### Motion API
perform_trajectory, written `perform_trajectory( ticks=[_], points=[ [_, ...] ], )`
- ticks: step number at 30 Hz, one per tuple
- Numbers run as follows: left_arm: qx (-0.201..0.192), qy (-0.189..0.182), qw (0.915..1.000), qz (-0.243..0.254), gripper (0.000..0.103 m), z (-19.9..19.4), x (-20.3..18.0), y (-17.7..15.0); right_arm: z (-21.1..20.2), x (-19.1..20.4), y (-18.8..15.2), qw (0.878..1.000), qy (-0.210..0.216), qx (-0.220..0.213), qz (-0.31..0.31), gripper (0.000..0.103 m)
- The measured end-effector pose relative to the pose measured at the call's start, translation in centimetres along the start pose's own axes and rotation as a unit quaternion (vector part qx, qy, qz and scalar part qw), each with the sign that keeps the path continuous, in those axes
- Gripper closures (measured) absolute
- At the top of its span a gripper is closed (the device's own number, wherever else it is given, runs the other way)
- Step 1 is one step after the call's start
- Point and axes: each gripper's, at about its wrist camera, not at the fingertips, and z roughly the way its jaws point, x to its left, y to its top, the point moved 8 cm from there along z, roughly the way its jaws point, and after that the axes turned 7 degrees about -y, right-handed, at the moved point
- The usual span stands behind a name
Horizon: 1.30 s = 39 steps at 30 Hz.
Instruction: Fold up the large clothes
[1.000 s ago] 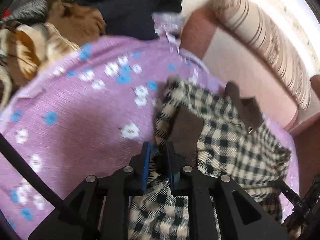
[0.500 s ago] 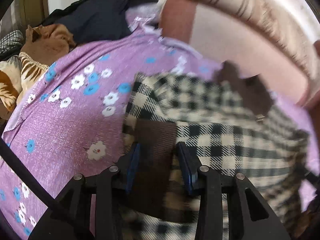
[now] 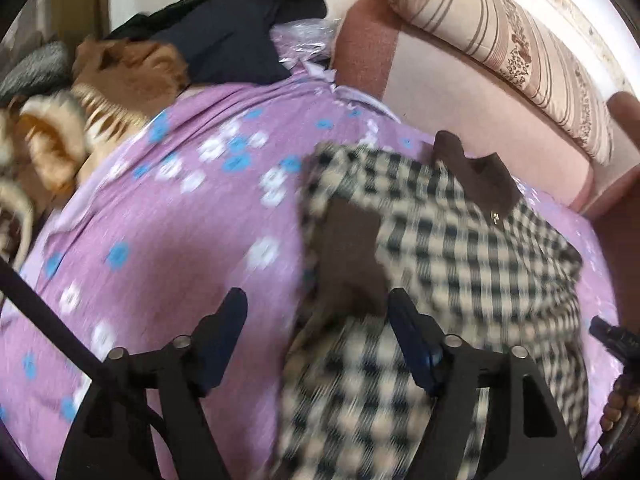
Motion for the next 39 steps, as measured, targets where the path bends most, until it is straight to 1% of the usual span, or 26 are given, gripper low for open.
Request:
perform_trajectory(
  ticks=[3,5,6,7,8,11,13,16,18,21,23,27,29,32,33,36,37,38,39],
  points=[
    [0.034,-0.035,0.9983,-0.033,0.031,-1.1,2.1,-3.7,-0.1,-1.5,-3.5,0.998,0.029,0.044,0.022,0.052],
    [0.064,-0.070,0.9934,-0.065,0.031,-1.1,3.1,-6.5,0.6,-2.0,-5.7,0.992,0.074,0.084,0.051,0.052],
    [0.075,-0.093,0.9898,-0.078,0.032,-1.3,3.3,-7.7,0.7,-2.2,-6.5,0.988,0.101,0.091,0.069,0.052],
    [0.065,-0.106,0.9891,-0.078,0.032,-2.0,3.3,-8.5,0.5,-2.3,-7.0,0.987,0.112,0.086,0.080,0.052],
    [0.065,-0.115,0.9883,-0.076,0.032,-2.6,3.1,-9.2,0.2,-2.4,-7.5,0.984,0.124,0.088,0.091,0.052],
    [0.077,-0.161,0.9803,-0.085,0.032,-4.3,2.3,-11.9,-0.7,-2.3,-10.1,0.974,0.167,0.108,0.110,0.052],
    [0.089,-0.190,0.9739,-0.086,0.040,-5.5,1.6,-14.2,-1.6,-2.0,-12.3,0.969,0.189,0.118,0.106,0.052],
    [0.100,-0.224,0.9653,-0.089,0.043,-7.3,0.8,-17.7,-3.7,-1.9,-15.8,0.959,0.226,0.130,0.108,0.052],
    [0.096,-0.233,0.9638,-0.086,0.043,-8.5,0.5,-19.3,-5.0,-1.9,-18.5,0.950,0.254,0.139,0.118,0.053],
    [0.091,-0.248,0.9599,-0.093,0.043,-10.0,0.2,-21.7,-6.6,-1.7,-21.6,0.946,0.268,0.138,0.118,0.053],
    [0.084,-0.252,0.9598,-0.091,0.043,-10.9,-0.1,-23.2,-7.4,-1.5,-23.0,0.944,0.275,0.139,0.120,0.053],
    [0.074,-0.247,0.9613,-0.097,0.043,-11.9,-0.2,-25.1,-8.5,-0.4,-25.4,0.949,0.266,0.133,0.103,0.053],
    [0.069,-0.238,0.9635,-0.101,0.043,-12.1,-0.2,-25.3,-8.8,0.2,-26.3,0.952,0.260,0.131,0.095,0.053],
    [0.055,-0.219,0.9675,-0.114,0.042,-12.0,-0.2,-25.4,-9.0,0.9,-27.0,0.960,0.241,0.114,0.083,0.053],
    [0.050,-0.213,0.9684,-0.119,0.041,-12.0,-0.3,-25.4,-9.2,1.1,-27.3,0.964,0.232,0.104,0.081,0.053],
    [0.040,-0.190,0.9734,-0.122,0.039,-12.1,-0.5,-25.5,-9.4,1.6,-27.8,0.969,0.217,0.084,0.081,0.054],
    [0.039,-0.178,0.9759,-0.121,0.041,-12.1,-0.6,-25.5,-9.5,1.7,-28.0,0.971,0.210,0.078,0.080,0.059],
    [0.041,-0.161,0.9786,-0.121,0.047,-12.1,-0.5,-25.5,-9.5,1.8,-28.2,0.975,0.197,0.074,0.076,0.071],
    [0.046,-0.129,0.9830,-0.122,0.076,-12.0,-0.1,-25.6,-9.4,1.8,-28.3,0.979,0.177,0.071,0.070,0.081]
  ],
)
